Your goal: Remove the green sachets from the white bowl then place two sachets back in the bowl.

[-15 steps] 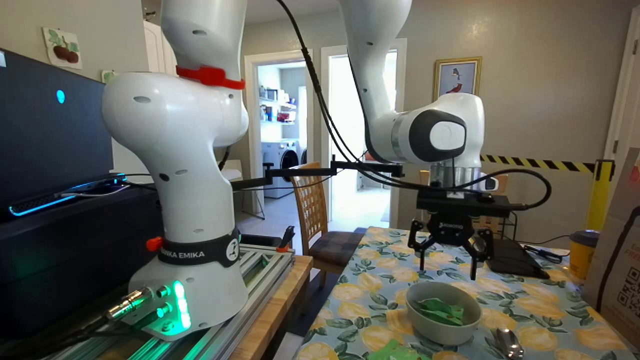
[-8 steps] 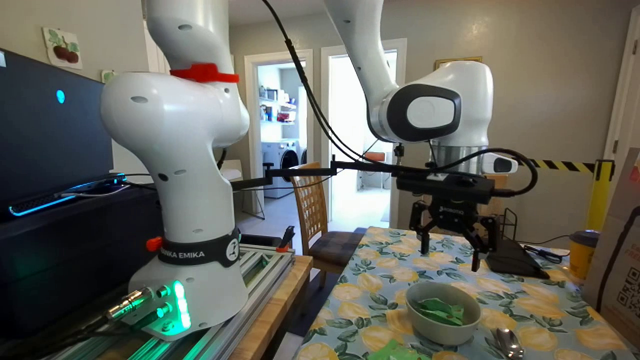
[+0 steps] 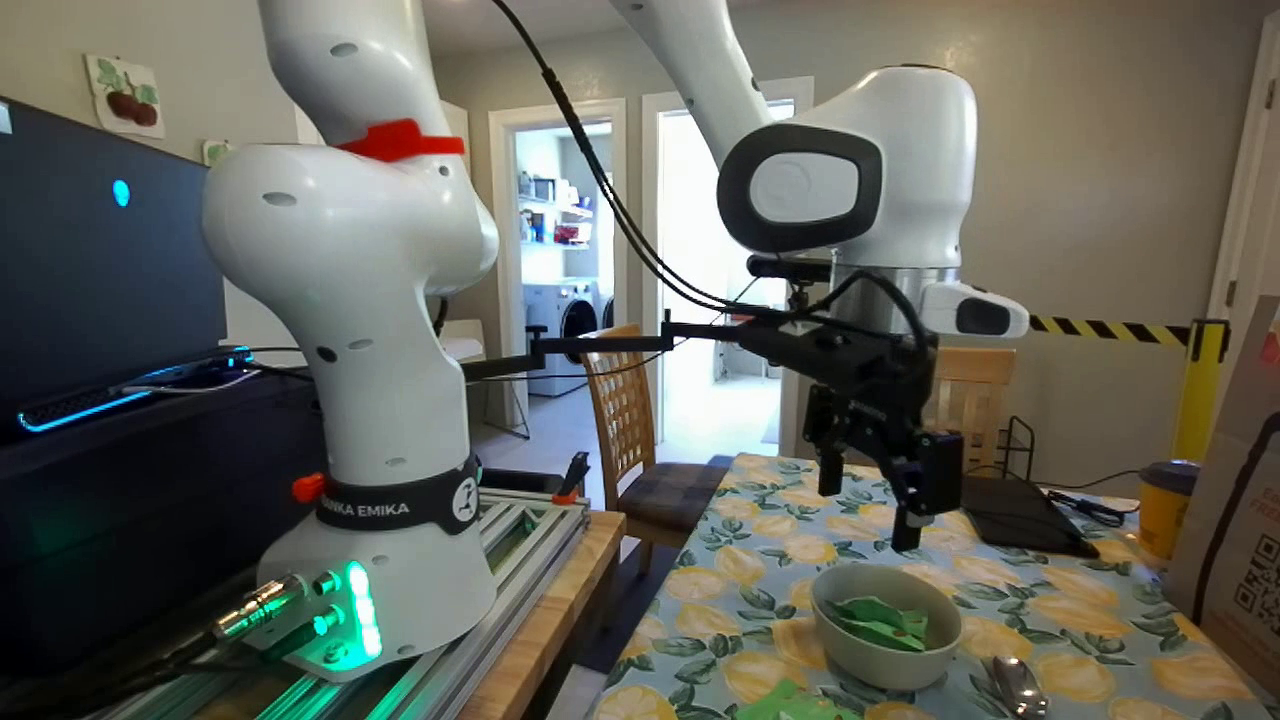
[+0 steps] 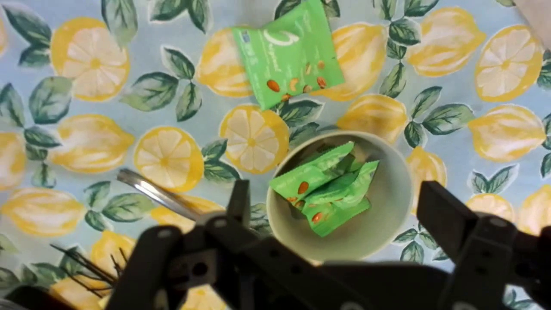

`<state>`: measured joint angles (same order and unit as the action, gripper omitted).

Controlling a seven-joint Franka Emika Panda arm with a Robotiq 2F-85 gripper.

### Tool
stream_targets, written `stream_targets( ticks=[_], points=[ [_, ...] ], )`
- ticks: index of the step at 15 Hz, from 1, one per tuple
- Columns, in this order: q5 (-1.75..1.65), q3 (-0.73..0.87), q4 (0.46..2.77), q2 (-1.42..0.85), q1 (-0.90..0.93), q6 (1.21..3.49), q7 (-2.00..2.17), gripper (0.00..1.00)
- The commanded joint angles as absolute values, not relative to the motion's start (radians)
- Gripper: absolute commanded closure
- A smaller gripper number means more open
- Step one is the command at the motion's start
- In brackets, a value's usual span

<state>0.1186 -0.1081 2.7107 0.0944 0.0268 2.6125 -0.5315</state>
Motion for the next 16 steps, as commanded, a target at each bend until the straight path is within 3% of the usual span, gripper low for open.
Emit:
stream_targets(
  ticks=[1,7,16],
  points=[
    [0.174,-0.076,2.793,0.202,0.06,2.624,-0.384,0.0],
    [0.085,-0.091,2.746,0.2,0.064,2.663,-0.175,0.0],
    [0.066,-0.08,2.745,0.19,0.103,2.633,-0.202,0.0]
  ],
)
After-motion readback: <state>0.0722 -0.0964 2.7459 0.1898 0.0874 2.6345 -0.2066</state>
